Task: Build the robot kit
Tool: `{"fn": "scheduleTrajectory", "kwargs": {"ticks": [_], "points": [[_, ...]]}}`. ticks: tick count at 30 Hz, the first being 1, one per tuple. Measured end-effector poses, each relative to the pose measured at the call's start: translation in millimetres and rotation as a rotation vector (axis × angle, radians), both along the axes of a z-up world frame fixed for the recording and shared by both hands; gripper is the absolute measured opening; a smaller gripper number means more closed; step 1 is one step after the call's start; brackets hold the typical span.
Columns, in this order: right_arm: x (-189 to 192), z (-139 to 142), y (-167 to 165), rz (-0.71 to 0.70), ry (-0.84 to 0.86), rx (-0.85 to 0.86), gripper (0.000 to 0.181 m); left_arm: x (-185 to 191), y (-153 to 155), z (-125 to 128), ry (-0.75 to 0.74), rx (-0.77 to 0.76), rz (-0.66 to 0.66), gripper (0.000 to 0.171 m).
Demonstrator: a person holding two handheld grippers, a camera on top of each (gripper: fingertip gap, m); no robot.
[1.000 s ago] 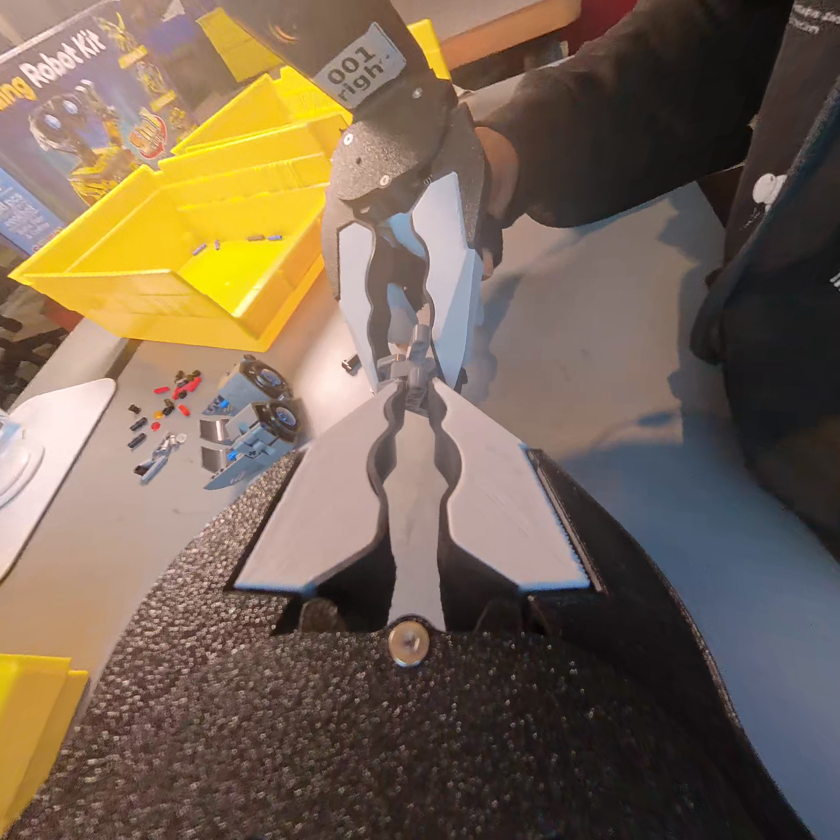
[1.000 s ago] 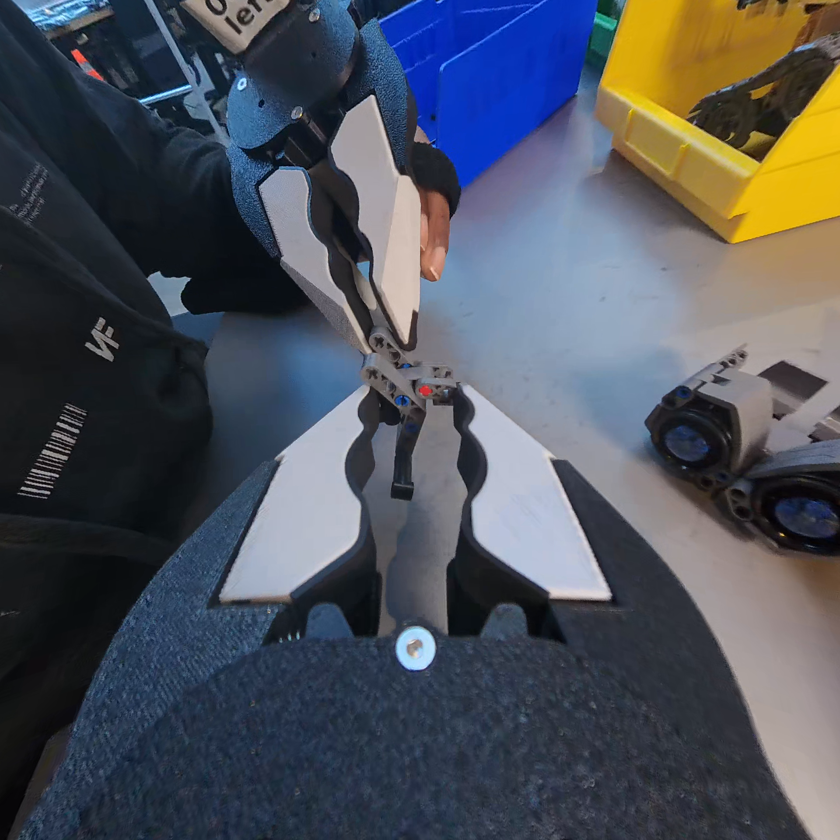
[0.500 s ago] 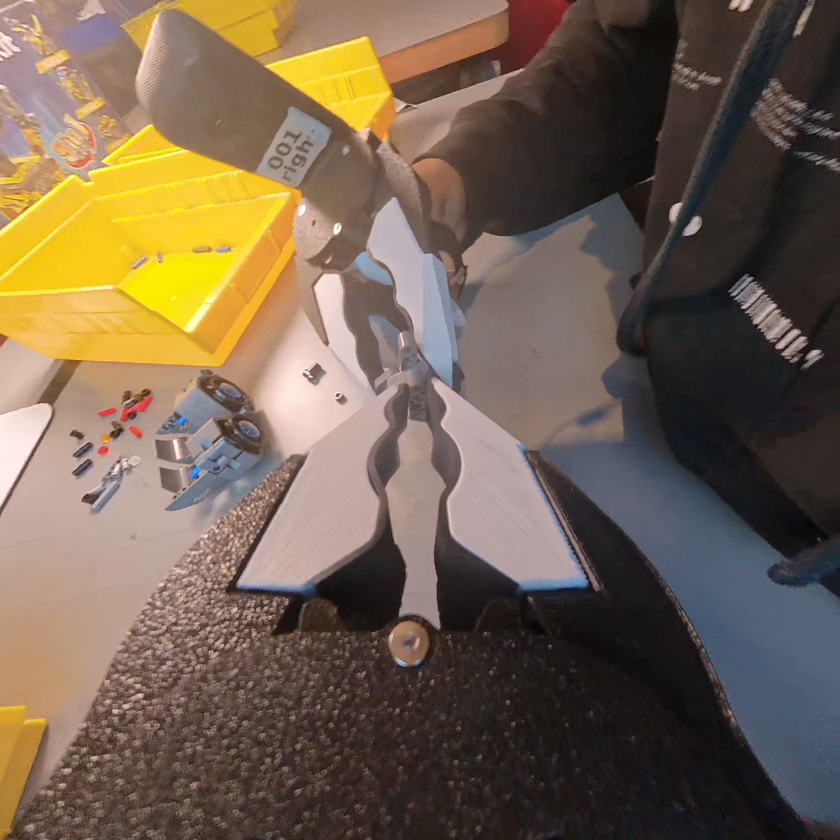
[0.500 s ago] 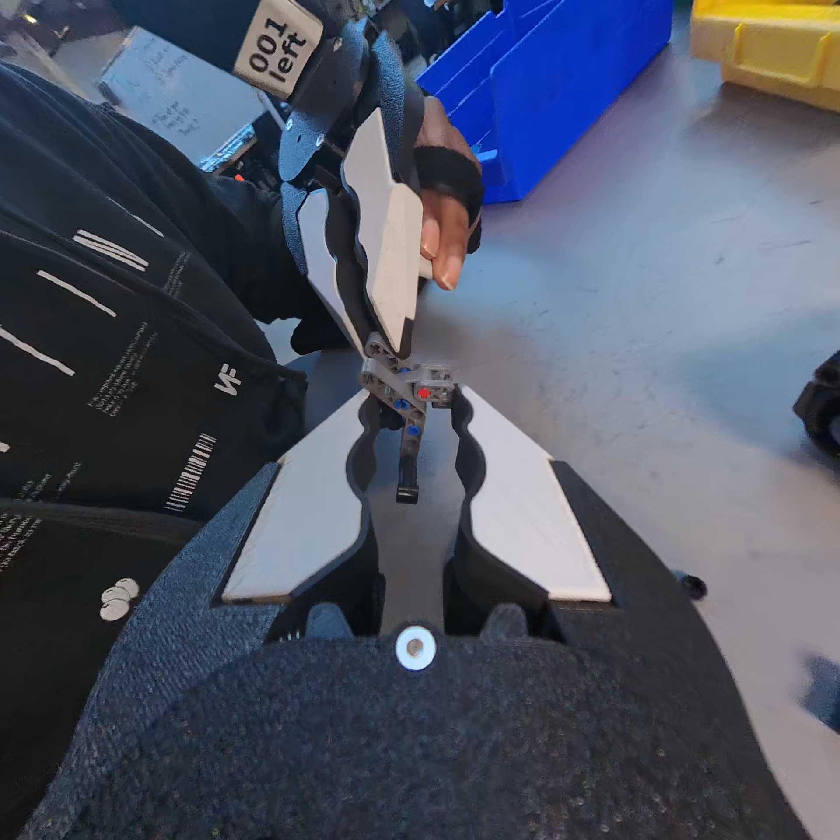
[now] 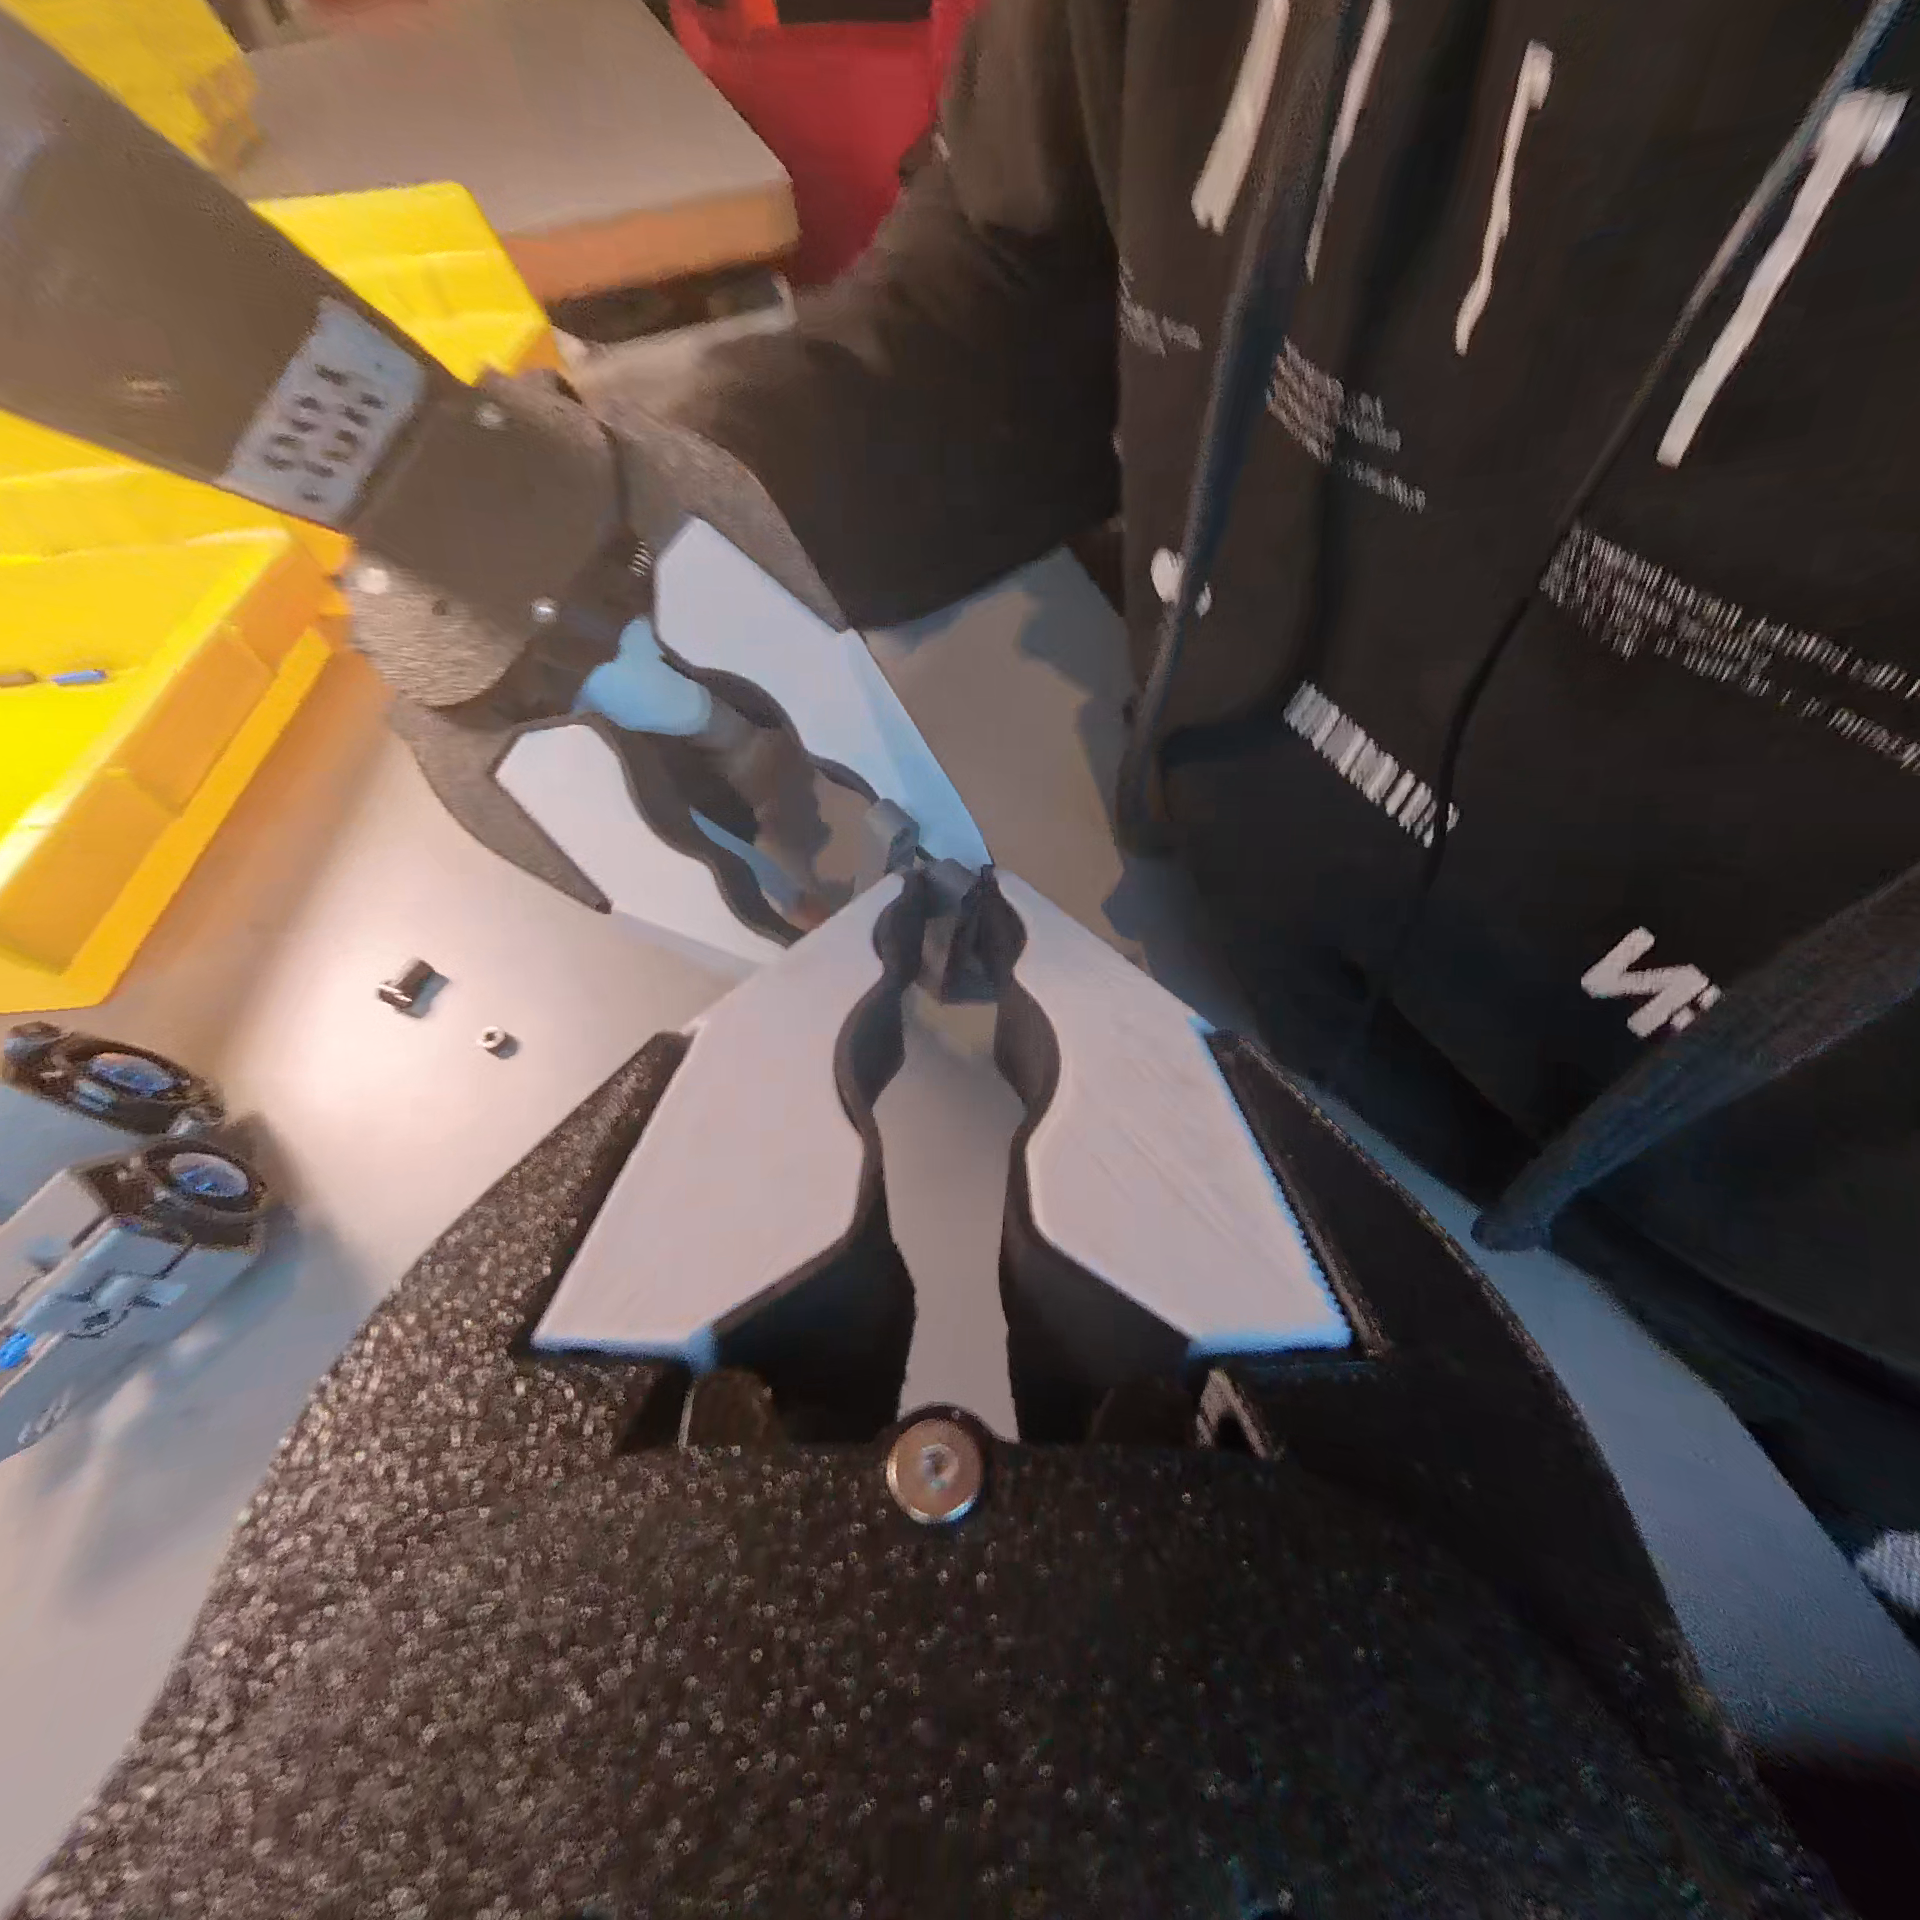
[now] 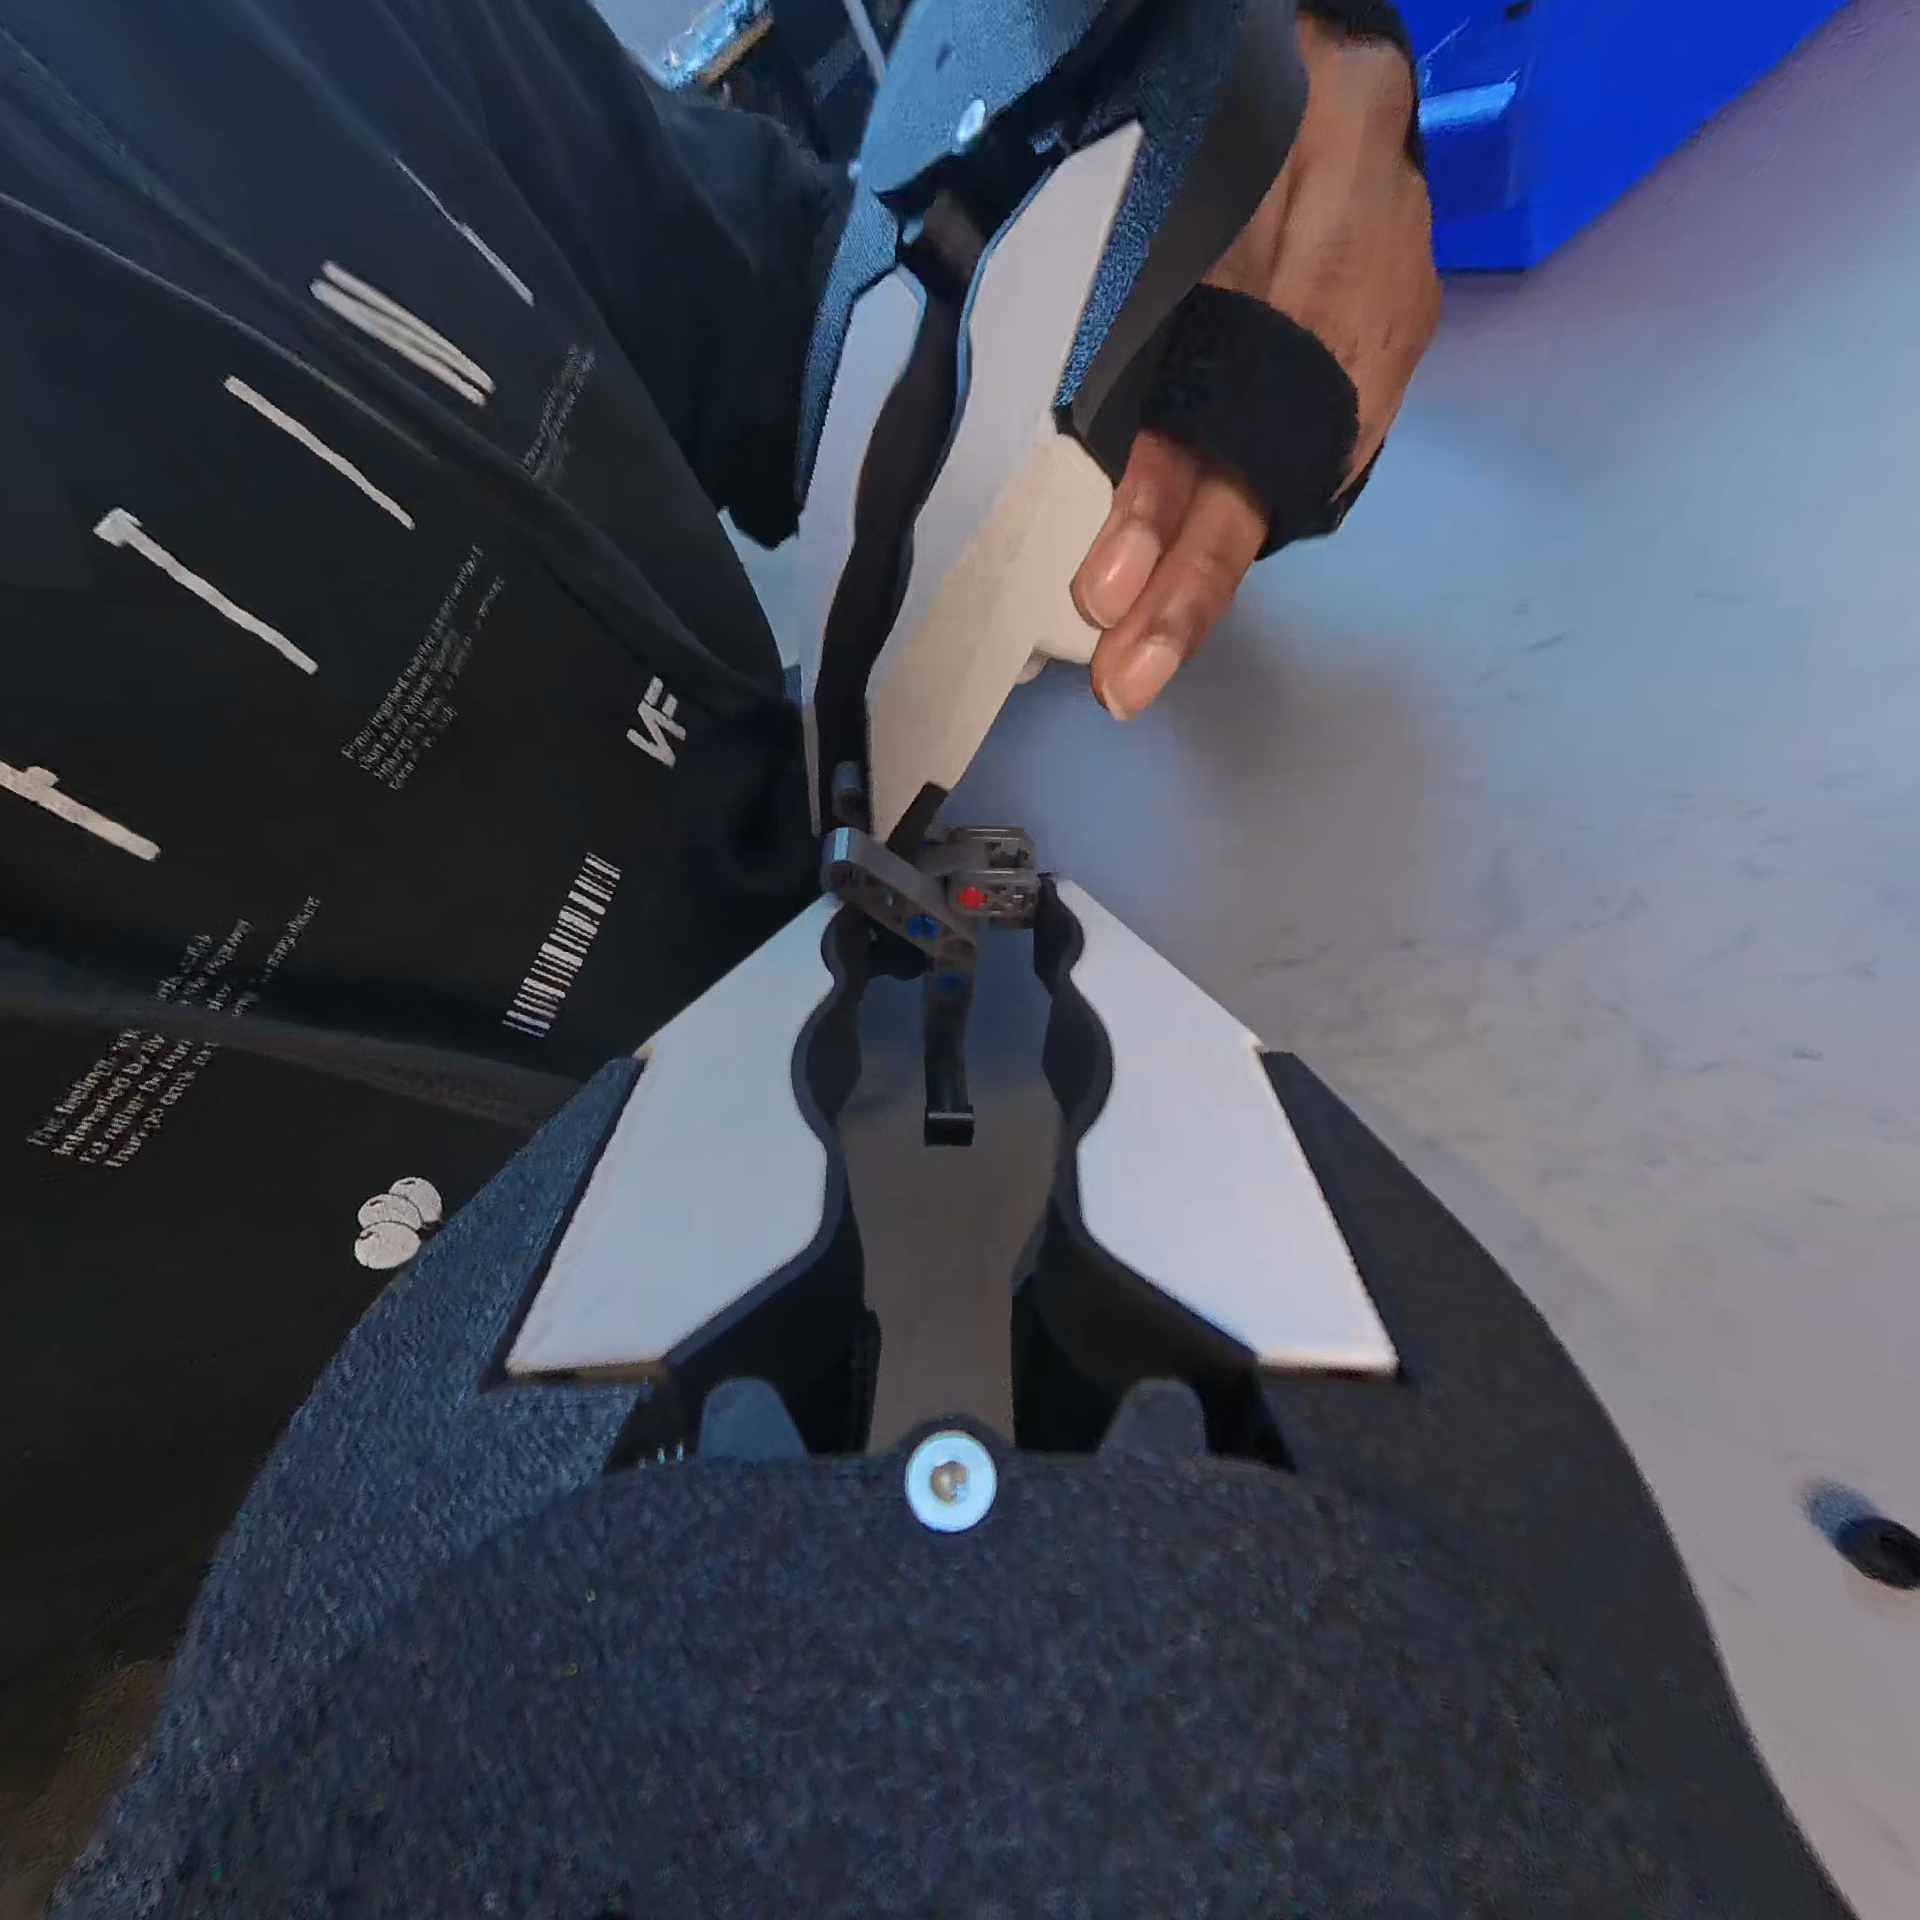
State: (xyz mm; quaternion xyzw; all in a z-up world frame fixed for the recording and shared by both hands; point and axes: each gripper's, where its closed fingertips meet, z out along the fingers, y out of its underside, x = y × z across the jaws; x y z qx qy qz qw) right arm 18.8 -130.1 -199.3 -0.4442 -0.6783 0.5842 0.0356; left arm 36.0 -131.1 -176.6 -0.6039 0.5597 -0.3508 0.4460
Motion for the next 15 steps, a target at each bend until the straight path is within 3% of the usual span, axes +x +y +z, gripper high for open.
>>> {"fn": "scheduleTrajectory", "kwargs": {"ticks": [5,9,15], "points": [[-1.6,21.3,13.2,-0.046,0.083,-0.052,0.031,-7.1,14.0,18.2,-0.124,-0.036,0.089,0.015],[-0.9,24.5,18.6,-0.066,0.130,-0.042,0.030,-18.3,24.3,19.7,-0.125,-0.019,0.163,0.016],[3.1,29.9,11.0,-0.019,0.164,-0.092,0.030,-20.3,25.3,19.8,-0.125,-0.021,0.163,0.016]]}}
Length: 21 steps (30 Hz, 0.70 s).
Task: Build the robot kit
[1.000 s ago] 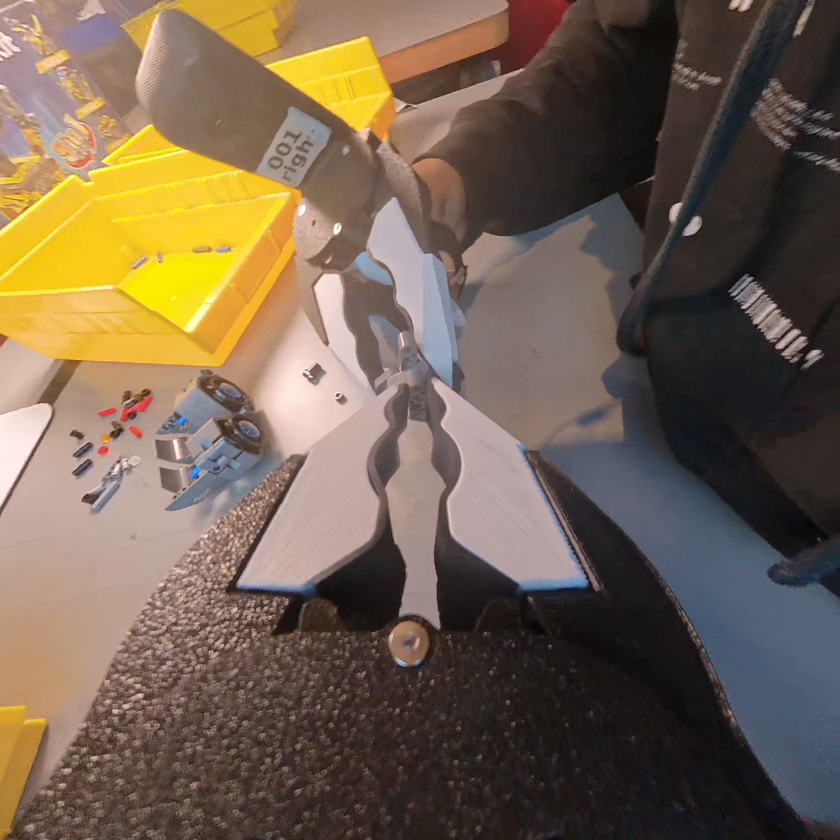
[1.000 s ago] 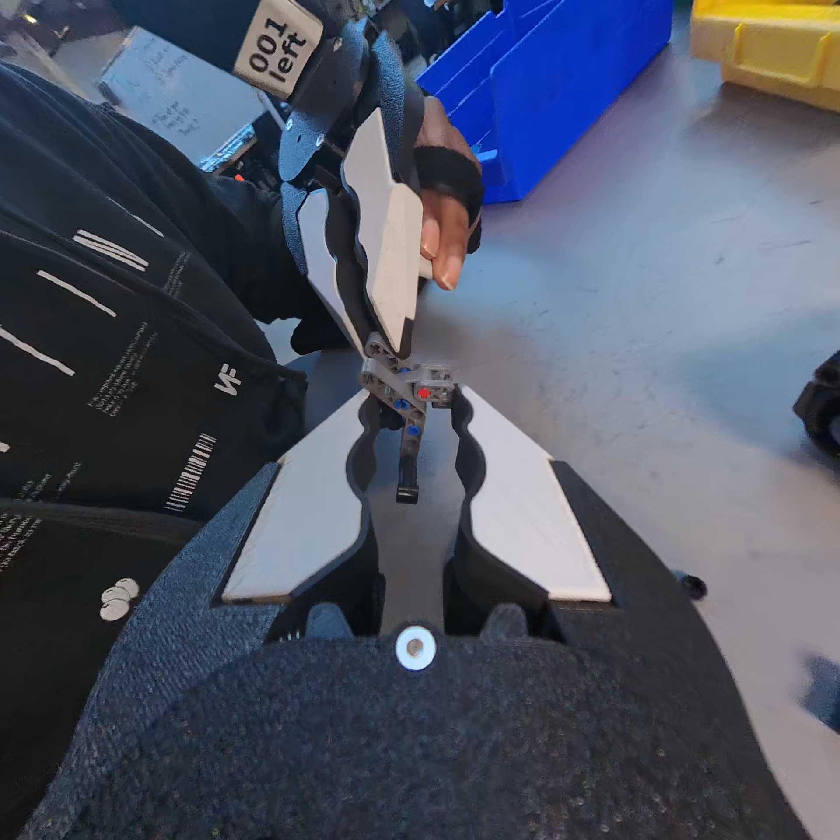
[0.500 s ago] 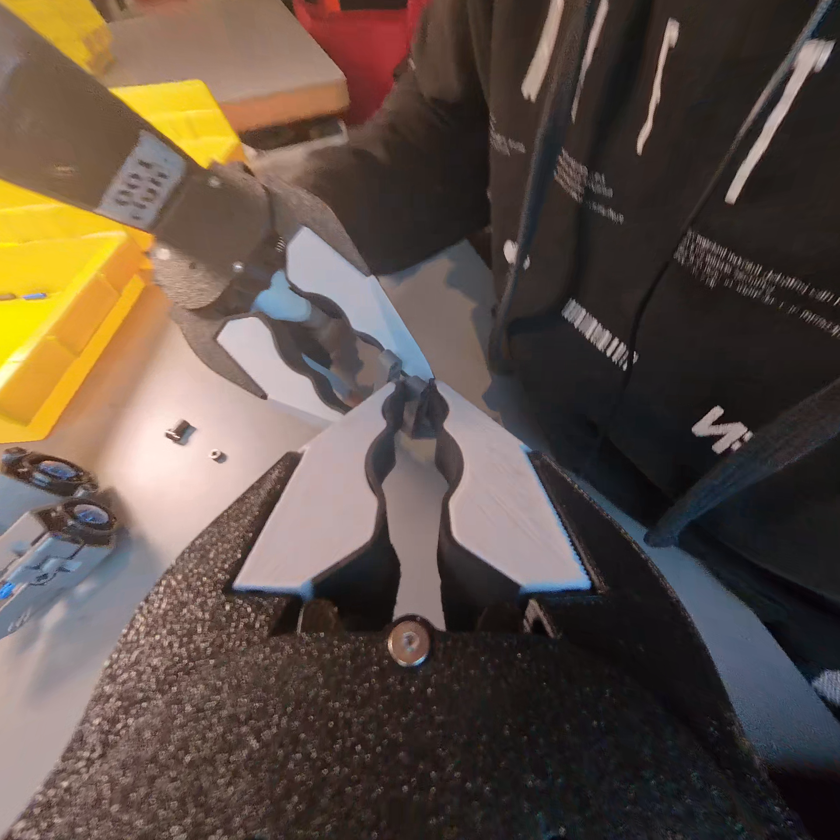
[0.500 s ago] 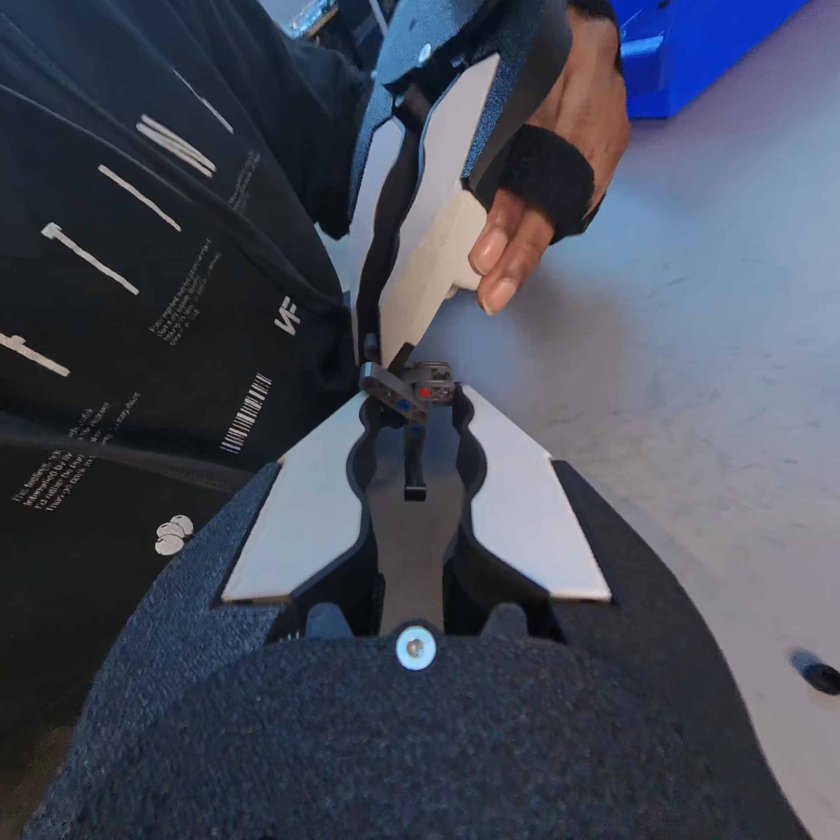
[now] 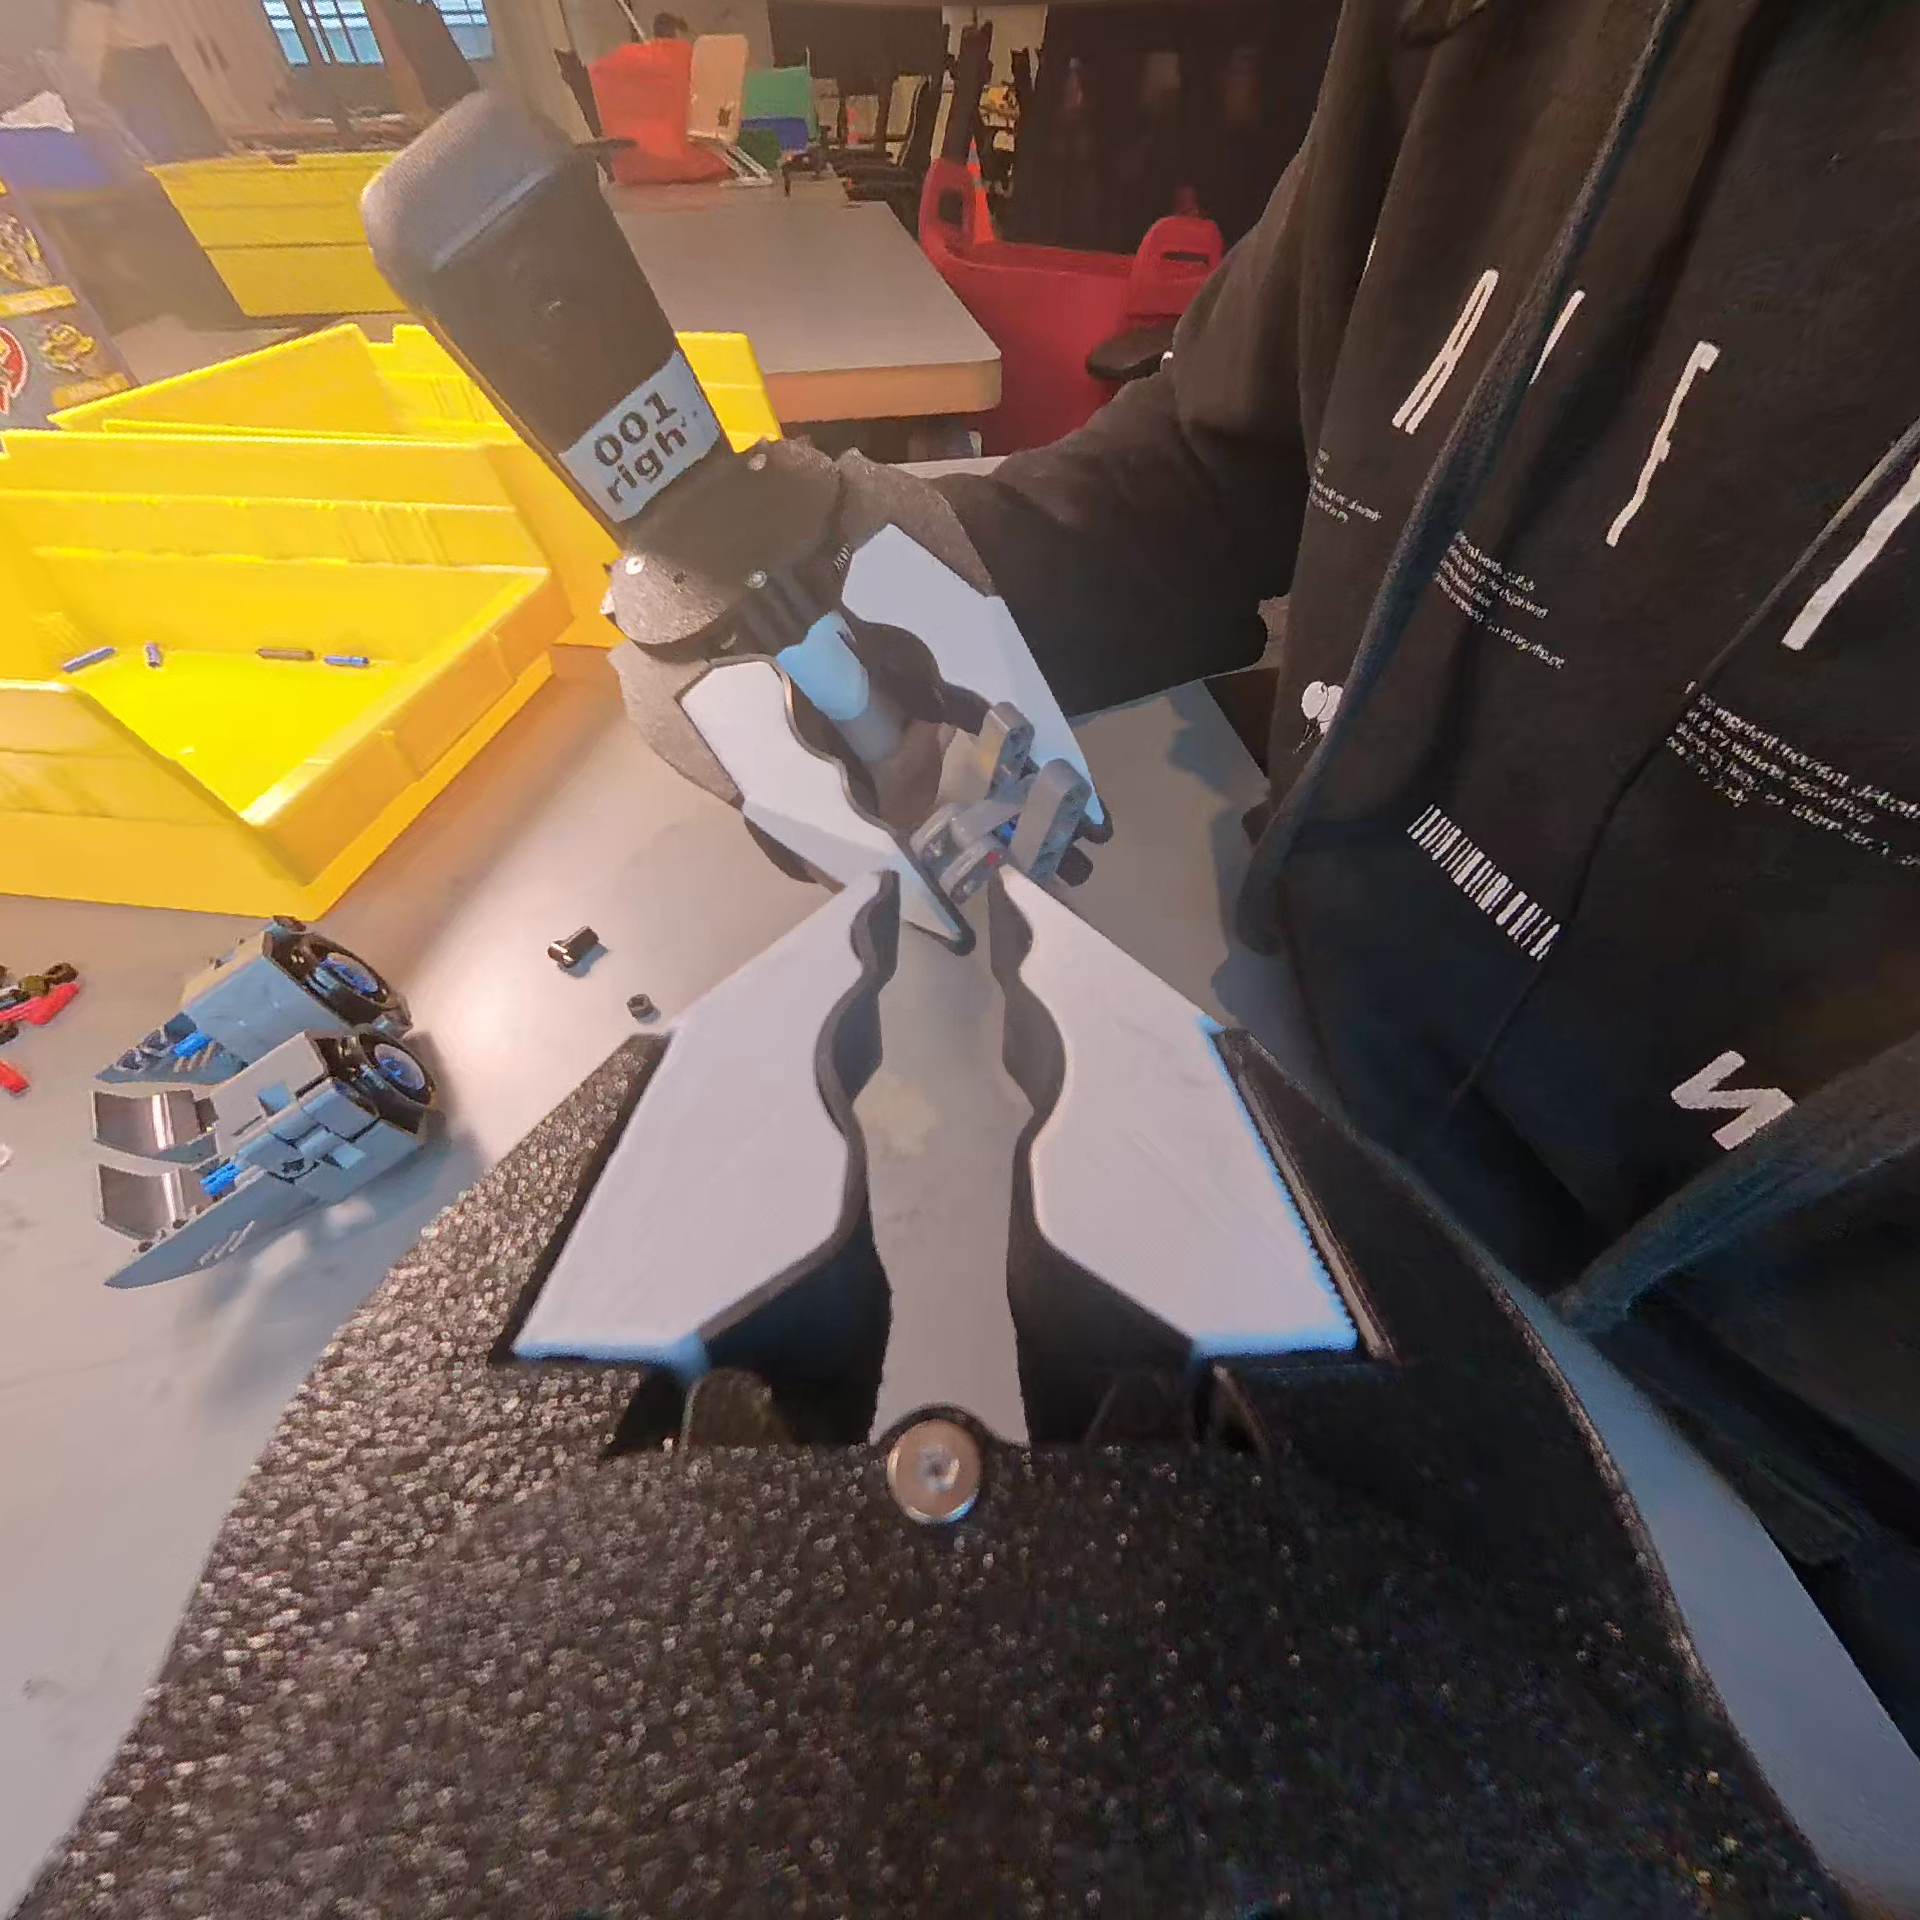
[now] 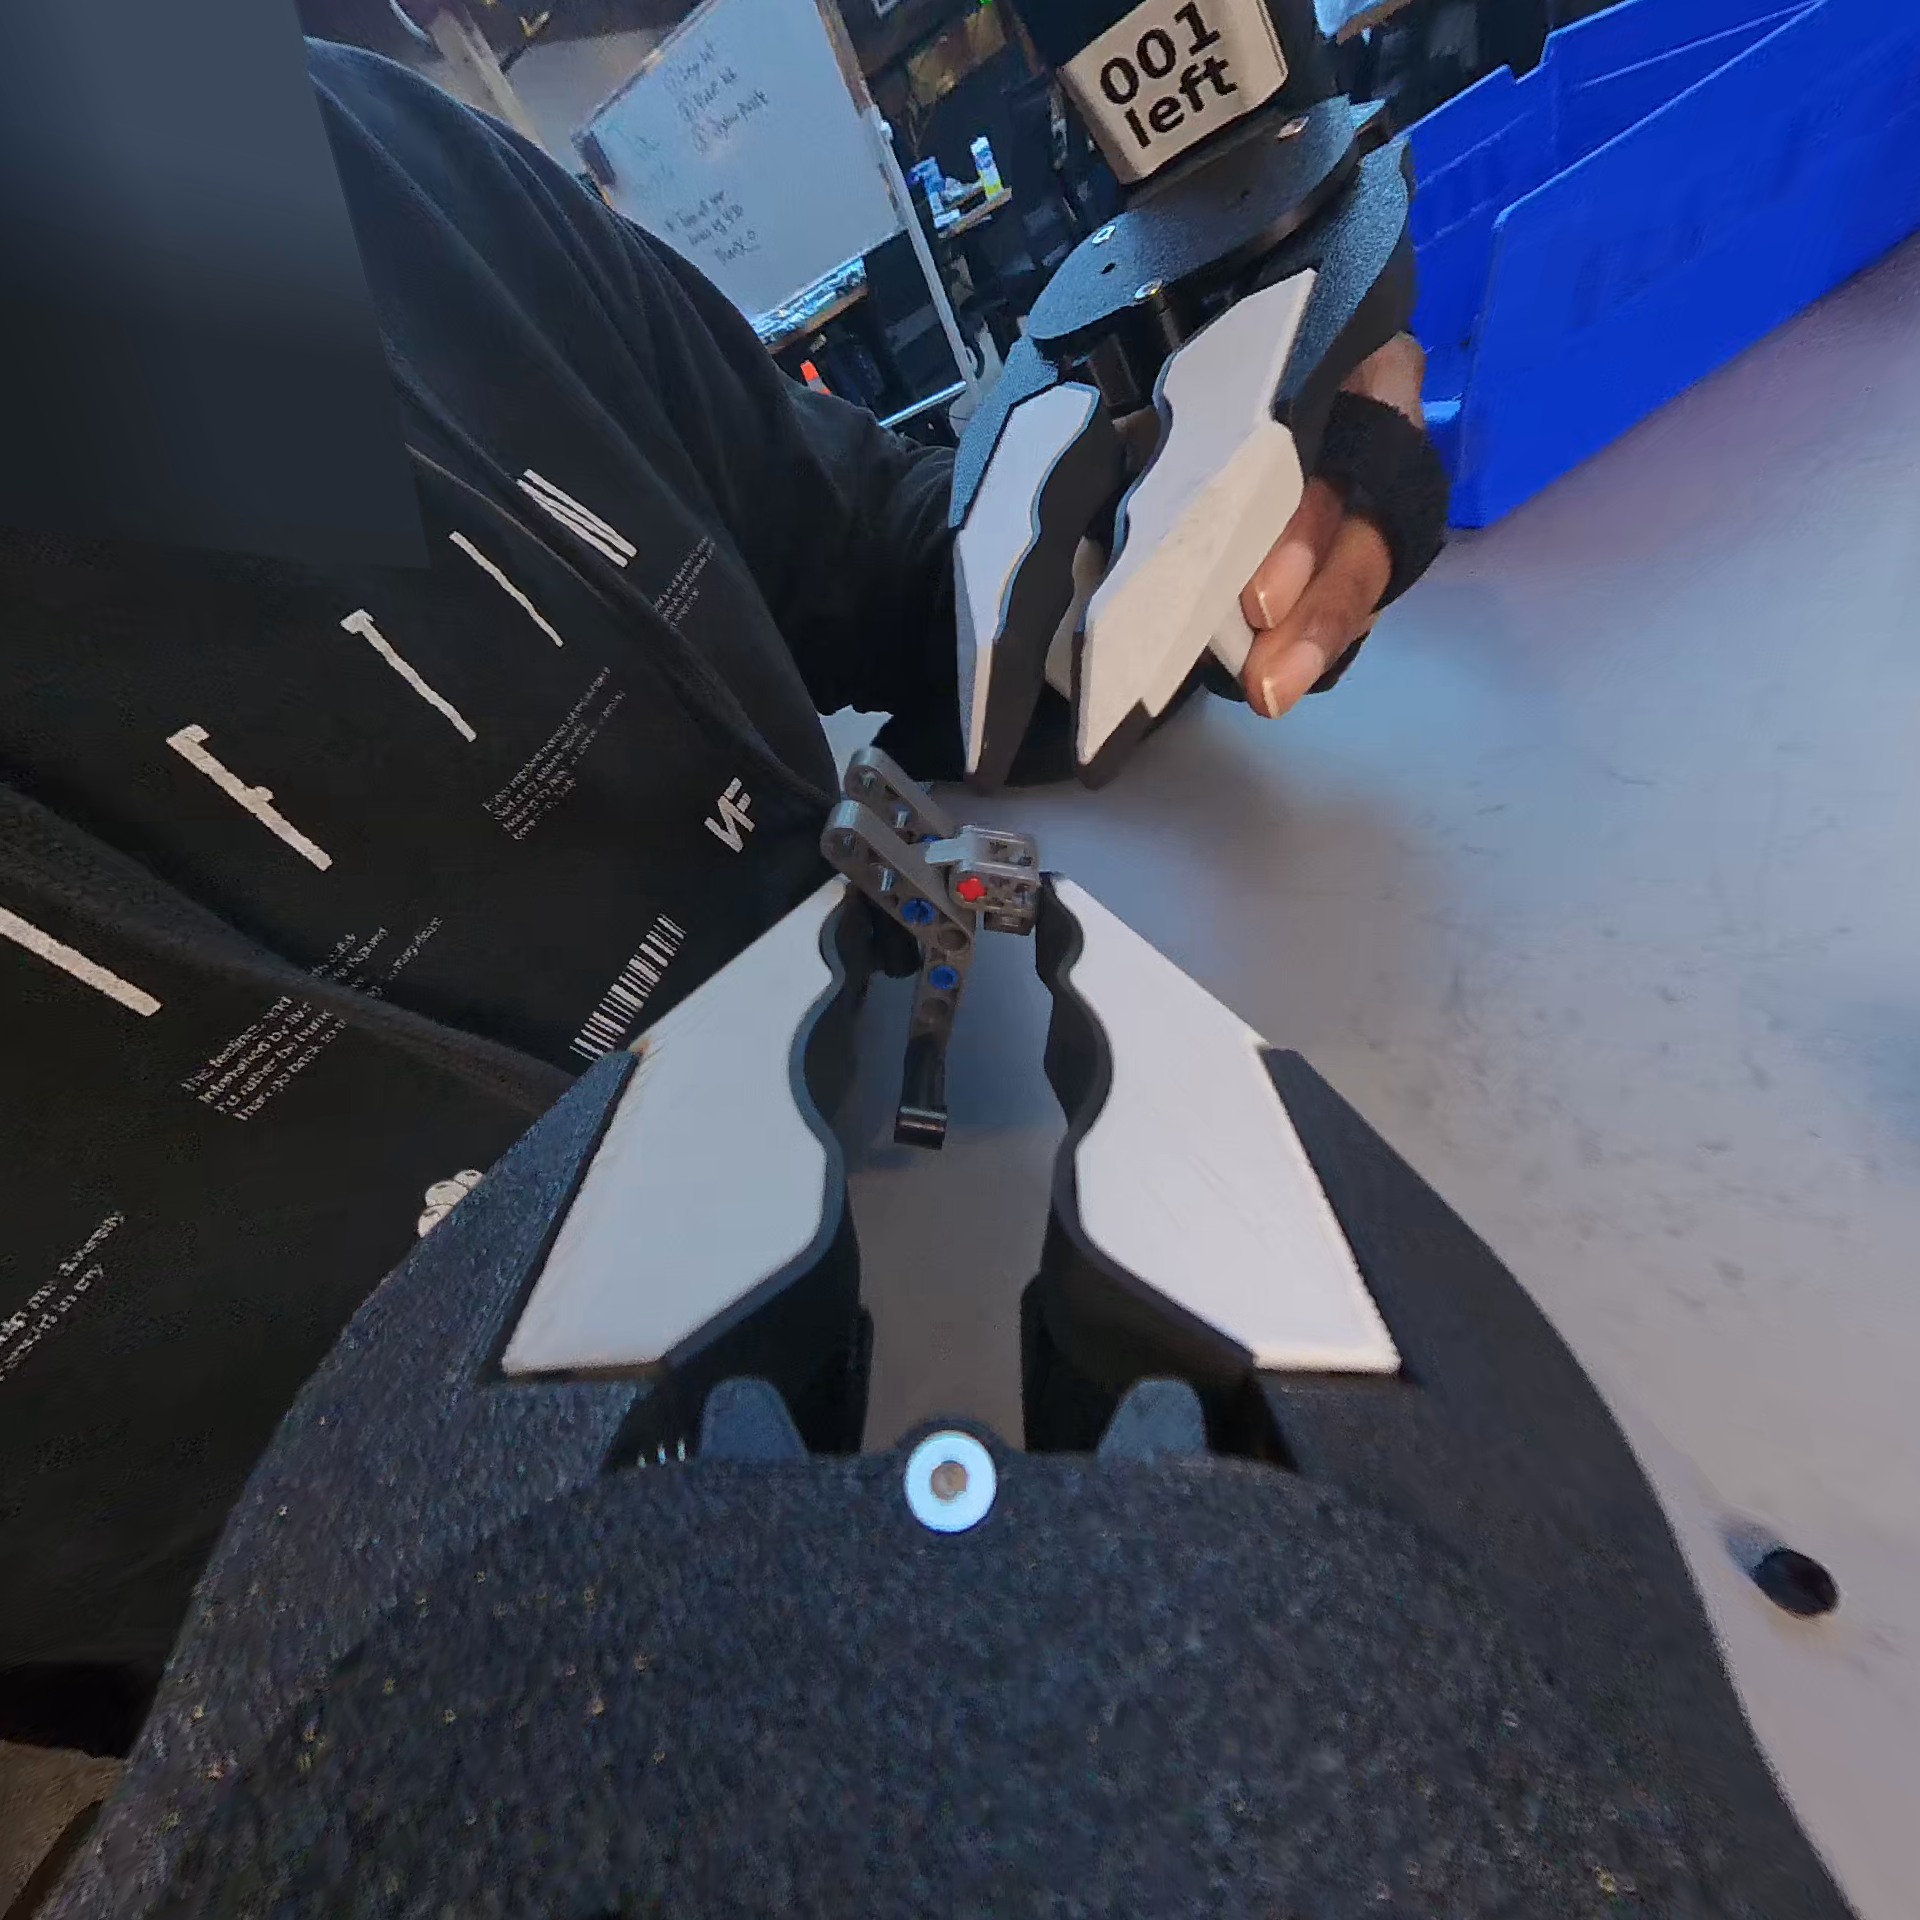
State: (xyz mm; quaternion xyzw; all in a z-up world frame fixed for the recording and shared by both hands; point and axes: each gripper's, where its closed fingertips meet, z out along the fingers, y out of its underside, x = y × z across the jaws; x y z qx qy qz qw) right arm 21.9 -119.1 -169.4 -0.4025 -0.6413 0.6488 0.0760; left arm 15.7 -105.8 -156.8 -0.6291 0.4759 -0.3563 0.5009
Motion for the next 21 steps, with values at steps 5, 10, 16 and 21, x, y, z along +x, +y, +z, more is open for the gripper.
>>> {"fn": "scheduleTrajectory", "kwargs": {"ticks": [5,10,16,21], "points": [[4.0,5.6,-10.7,0.080,0.008,-0.074,0.031,12.7,-9.9,-8.4,0.054,0.025,-0.053,0.015],[11.1,10.2,-15.6,0.152,-0.003,-0.154,0.030,17.4,-14.8,-6.2,0.062,0.065,-0.066,0.015],[4.2,17.3,-1.8,0.147,-0.129,-0.434,0.030,12.7,1.4,-5.7,0.141,0.202,0.062,0.012],[-1.9,14.4,4.7,0.131,-0.212,-0.569,0.032,12.7,6.5,-11.2,0.191,0.230,0.099,0.006]]}}
